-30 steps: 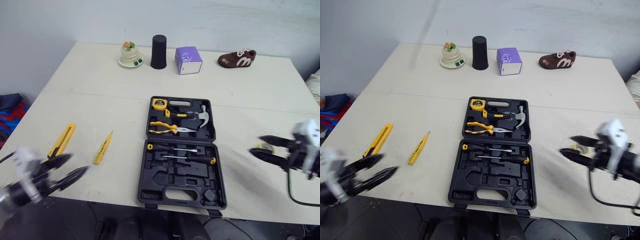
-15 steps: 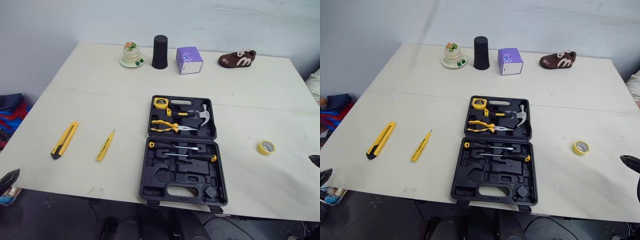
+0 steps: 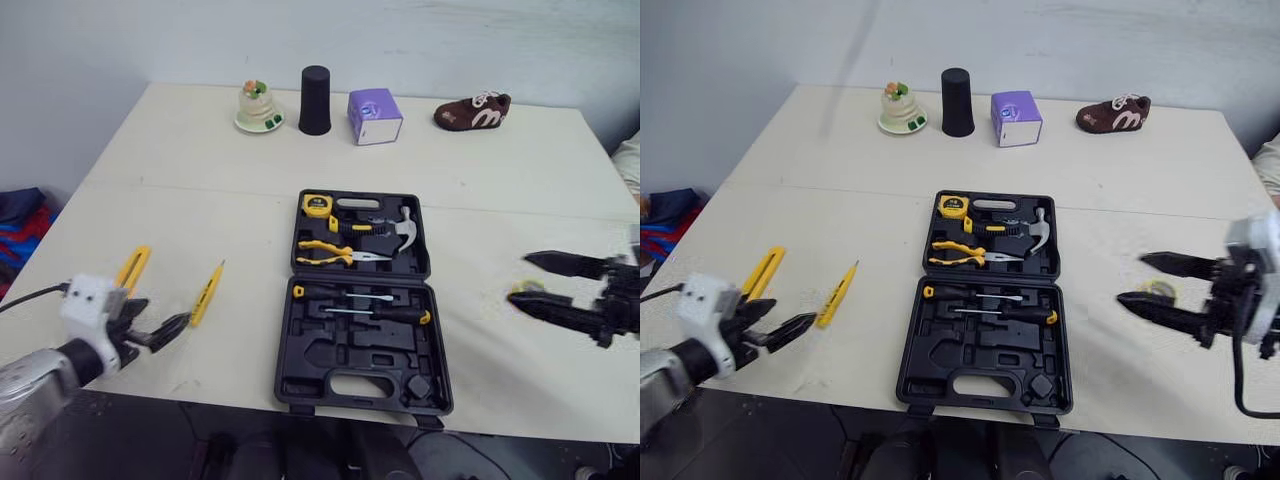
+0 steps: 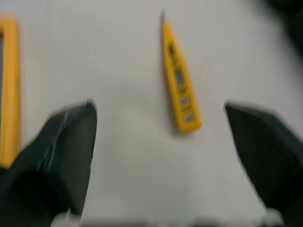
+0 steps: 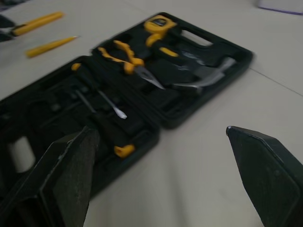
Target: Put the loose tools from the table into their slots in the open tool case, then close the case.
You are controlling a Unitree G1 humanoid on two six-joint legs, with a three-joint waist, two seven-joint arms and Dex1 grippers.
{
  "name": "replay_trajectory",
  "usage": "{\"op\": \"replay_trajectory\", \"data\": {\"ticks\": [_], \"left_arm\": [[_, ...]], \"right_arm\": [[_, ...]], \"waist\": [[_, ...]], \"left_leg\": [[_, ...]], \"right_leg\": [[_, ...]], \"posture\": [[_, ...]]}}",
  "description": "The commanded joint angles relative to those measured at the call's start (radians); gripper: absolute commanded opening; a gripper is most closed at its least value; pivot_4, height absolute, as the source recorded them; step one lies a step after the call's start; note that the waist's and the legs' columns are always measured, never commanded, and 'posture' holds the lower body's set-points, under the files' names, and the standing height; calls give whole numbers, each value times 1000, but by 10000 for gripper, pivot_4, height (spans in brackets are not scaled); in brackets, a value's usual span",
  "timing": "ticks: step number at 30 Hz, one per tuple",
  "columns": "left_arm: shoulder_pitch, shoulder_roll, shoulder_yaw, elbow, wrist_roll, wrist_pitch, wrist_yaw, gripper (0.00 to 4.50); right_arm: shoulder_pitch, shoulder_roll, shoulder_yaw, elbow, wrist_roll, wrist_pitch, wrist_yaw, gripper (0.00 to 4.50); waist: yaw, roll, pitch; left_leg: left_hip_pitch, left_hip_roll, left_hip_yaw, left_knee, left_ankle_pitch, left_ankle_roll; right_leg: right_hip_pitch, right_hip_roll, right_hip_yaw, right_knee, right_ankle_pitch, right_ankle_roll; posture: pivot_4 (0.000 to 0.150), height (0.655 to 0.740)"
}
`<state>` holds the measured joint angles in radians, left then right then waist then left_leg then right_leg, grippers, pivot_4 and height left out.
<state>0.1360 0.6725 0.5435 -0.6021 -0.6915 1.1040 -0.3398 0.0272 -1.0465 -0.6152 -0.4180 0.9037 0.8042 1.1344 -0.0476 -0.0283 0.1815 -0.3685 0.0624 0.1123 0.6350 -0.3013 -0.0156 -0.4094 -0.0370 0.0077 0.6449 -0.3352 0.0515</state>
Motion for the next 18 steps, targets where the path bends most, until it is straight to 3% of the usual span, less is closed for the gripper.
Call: {"op": "replay_trajectory", "data": {"ticks": [1, 11, 15, 18], "left_arm": [[-86, -19, -75, -27, 2, 146, 109, 45000], [-259, -34, -277, 97, 109, 204, 179, 45000], [-260, -52, -320, 117, 142, 191, 178, 33130], [-268, -73, -314, 141, 154, 174, 167, 19736]], "right_arm": [[-82, -4, 79, -124, 103, 28, -40, 44649], [-298, 52, 341, -162, 84, -25, -56, 44649], [-320, 68, 374, -159, 72, -42, -58, 45000], [-319, 77, 378, -157, 62, -48, -60, 45000]], "waist": [[-1, -2, 1], [18, -3, 1], [20, -2, 1], [22, -1, 0]], "left_leg": [[0, 0, 0, 1, 0, 0], [-1, 0, -1, 12, 0, -1], [0, -1, -1, 13, 1, 1], [0, -2, -1, 13, 2, 2]], "right_leg": [[0, 0, 0, 1, 0, 0], [1, 0, 0, 6, 1, 1], [1, -1, 0, 8, 2, 0], [1, -3, 0, 8, 2, 0]], "posture": [[1500, 7383], [1500, 7383], [1500, 7383], [1500, 7383]]}}
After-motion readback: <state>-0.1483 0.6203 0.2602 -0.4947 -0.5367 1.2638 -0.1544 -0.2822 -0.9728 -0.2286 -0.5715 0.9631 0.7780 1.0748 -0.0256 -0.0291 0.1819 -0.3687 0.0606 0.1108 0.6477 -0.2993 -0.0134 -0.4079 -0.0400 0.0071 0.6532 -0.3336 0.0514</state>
